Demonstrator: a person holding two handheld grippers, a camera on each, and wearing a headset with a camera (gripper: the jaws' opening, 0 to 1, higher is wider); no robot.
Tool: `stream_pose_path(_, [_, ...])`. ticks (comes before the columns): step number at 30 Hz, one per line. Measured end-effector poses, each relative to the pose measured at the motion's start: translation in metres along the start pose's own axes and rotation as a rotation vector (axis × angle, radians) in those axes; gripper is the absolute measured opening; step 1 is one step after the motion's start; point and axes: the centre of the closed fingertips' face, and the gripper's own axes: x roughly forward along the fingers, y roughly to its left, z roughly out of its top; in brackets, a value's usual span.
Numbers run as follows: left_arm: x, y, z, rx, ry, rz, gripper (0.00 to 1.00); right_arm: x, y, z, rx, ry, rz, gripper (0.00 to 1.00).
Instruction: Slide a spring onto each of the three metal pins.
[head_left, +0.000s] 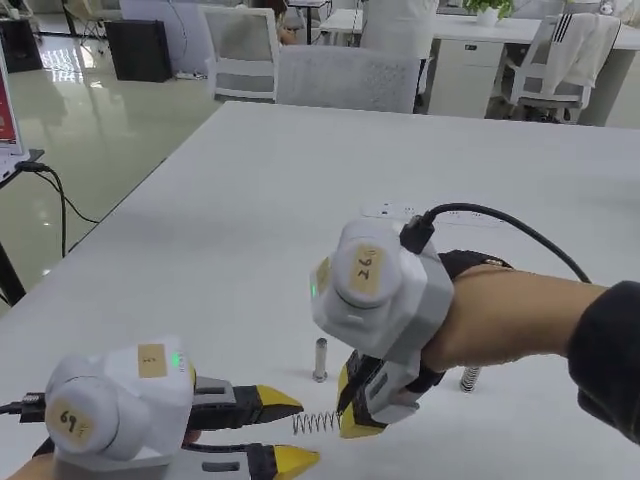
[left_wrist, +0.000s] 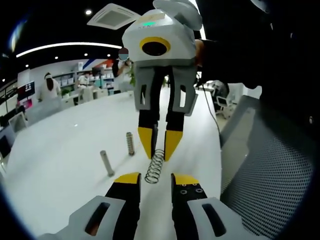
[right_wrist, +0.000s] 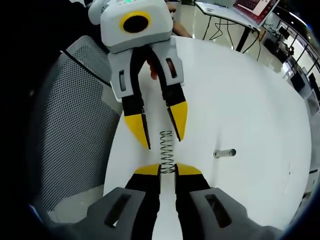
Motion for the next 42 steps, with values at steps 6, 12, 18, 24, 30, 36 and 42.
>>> stream_pose_path(6, [0.001,-0.003,0.002,0.007,-0.006,-0.013,0.09,-0.002,0.004,0.0,-0.014,0.007,0.008,0.08])
stream_pose_path(12, [0.001,-0.004,0.004,0.015,-0.01,-0.017,0.04,-0.003,0.007,0.002,-0.025,0.01,0.008,0.08])
stream_pose_path(18, [0.001,-0.004,0.004,0.019,-0.008,-0.02,0.04,-0.007,0.007,0.004,-0.03,0.007,0.002,0.08])
stream_pose_path(24, [0.001,-0.003,0.003,0.021,-0.004,-0.017,0.03,-0.018,0.006,0.011,-0.032,-0.016,-0.018,0.08])
stream_pose_path(30, [0.002,-0.003,0.004,0.023,-0.003,-0.016,0.03,-0.027,0.007,0.023,-0.052,-0.042,-0.035,0.07])
stream_pose_path(36, [0.002,-0.005,0.004,0.024,-0.001,-0.017,0.03,-0.03,0.009,0.034,-0.08,-0.058,-0.046,0.07])
stream_pose_path(42, [0.002,-0.005,0.005,0.026,-0.004,-0.015,0.03,-0.032,0.009,0.041,-0.087,-0.076,-0.053,0.07])
